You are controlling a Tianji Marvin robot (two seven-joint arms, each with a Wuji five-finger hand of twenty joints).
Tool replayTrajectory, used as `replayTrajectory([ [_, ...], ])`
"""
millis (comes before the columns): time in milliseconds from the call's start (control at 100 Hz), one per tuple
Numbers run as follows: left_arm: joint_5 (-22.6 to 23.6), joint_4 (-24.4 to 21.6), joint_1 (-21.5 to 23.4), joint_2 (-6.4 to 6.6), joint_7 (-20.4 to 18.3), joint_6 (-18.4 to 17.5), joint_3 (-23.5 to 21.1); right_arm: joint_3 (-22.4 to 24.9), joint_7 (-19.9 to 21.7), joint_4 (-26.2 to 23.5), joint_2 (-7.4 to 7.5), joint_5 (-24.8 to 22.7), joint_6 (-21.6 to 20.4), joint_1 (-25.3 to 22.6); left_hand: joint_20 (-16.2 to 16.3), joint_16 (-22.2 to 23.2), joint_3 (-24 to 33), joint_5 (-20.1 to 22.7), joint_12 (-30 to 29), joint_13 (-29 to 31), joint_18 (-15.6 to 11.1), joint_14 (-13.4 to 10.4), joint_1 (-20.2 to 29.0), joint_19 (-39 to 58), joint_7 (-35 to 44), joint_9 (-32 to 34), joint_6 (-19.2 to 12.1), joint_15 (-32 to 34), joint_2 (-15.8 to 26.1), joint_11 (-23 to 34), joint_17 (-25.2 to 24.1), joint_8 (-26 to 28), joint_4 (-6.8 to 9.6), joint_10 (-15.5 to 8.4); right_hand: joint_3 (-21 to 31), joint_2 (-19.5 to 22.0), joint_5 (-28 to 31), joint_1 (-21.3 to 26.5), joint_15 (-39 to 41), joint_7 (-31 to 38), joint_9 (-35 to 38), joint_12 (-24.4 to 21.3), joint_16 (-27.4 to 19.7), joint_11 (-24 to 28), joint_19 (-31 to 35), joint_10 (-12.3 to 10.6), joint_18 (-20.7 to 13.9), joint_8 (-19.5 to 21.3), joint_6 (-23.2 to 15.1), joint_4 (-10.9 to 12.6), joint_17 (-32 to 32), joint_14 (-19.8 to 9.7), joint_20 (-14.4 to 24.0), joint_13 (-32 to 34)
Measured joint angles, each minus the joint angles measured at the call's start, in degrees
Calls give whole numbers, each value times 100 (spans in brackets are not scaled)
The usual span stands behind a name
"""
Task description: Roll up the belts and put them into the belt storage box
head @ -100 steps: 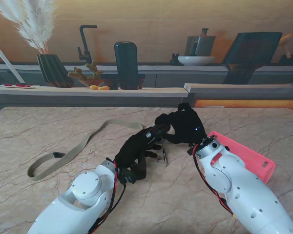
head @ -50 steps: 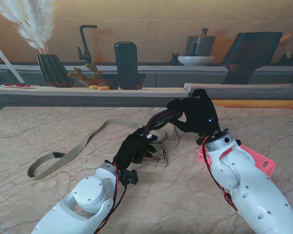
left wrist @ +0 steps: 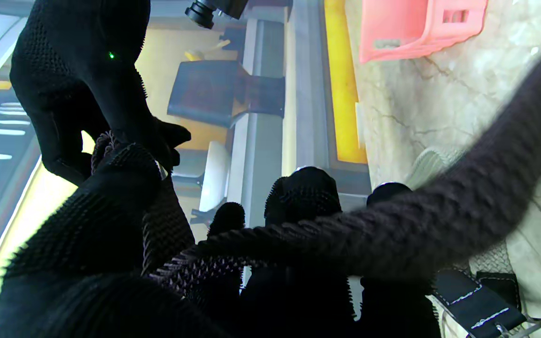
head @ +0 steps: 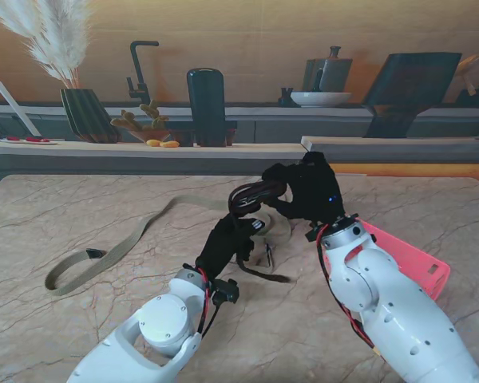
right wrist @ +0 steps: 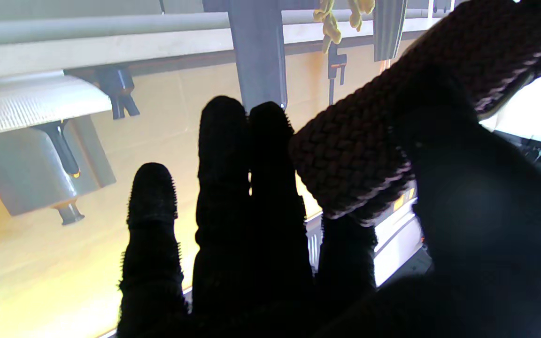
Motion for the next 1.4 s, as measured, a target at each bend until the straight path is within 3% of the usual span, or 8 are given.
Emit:
replayTrajectory([
  [270,51,365,-123,-234,536,-309,154,-470,124,324,-216,864,240,211,-430,-576,-85,-513,-184,-1542,-3,633,-65,-1758,26,-704,0,-2423,9,-173,-1334,-7,0,-149,15,0,0,10,10,37,0,0,0,55,6,41,19,0,76,13,-47,40,-5,-2],
  [390,133,466,-146,-287,675,-377,164,-591,215,377,-292,1104,260,214,-696,-1345,-156,-654,-236,-2260,-32,643,-76,-2372,80,-960,0,-3885,11,-242,-1815,-13,0,-213,65,0,1,10,66,45,0,0,0,102,6,87,75,0,152,14,-59,82,-47,-3],
  [560,251,582,-153,-336,936,-447,177,-725,376,422,-352,1448,244,176,-971,-1859,-236,-837,-350,-2704,-219,643,-379,-2920,92,-1150,-3,-4686,-23,-305,-2143,-15,0,-225,146,41,2,119,73,48,0,0,0,114,6,255,95,2,380,14,-129,226,-67,-6],
  [980,508,654,-93,-455,1497,-606,154,-1236,422,789,-384,1455,138,225,-1137,-2205,-373,-1181,-469,-2971,-480,463,-452,-3248,277,-1452,0,-4993,330,-370,-2261,-19,0,-286,143,45,-3,123,140,337,39,-24,0,114,7,320,217,104,1065,14,-193,311,-70,-9],
  [1080,545,626,-76,-484,1632,-575,143,-1287,481,811,-386,1469,121,220,-1137,-2282,-427,-1107,-472,-2702,-500,418,262,-3106,595,-1180,-1,-4835,730,-186,-1990,-5,0,-353,126,45,-3,123,165,399,39,-24,0,114,7,285,222,106,1117,14,-199,308,-71,-59],
  [1270,112,420,13,-508,1639,-432,102,-1225,597,761,-391,1427,131,127,-1111,-2360,-138,-829,-178,-1951,-551,476,1012,-2688,1269,-21,-1,-4466,645,326,-1171,218,-241,-388,132,51,-60,-71,49,422,-186,106,-52,422,7,166,229,278,1205,14,-339,263,-129,-401],
  [1330,-37,372,38,-516,1627,-400,81,-1055,951,592,-379,1418,139,-3,-1111,-2422,-687,-647,170,-1820,-554,619,1619,-2599,1498,317,2,-4465,640,224,-977,286,-430,-398,293,60,-118,-298,-150,177,-481,232,-110,603,7,82,231,790,1314,37,-432,239,-132,-658],
  [1400,-158,322,75,-516,1599,-363,46,-870,1361,338,-320,1417,153,-174,-1111,-2465,-1547,-481,259,-1691,-554,631,2286,-2514,1723,495,3,-4465,639,69,-858,286,-552,-396,407,188,-273,-519,-363,-550,-878,298,-129,617,-145,18,234,1656,1460,533,-572,232,-133,-996],
])
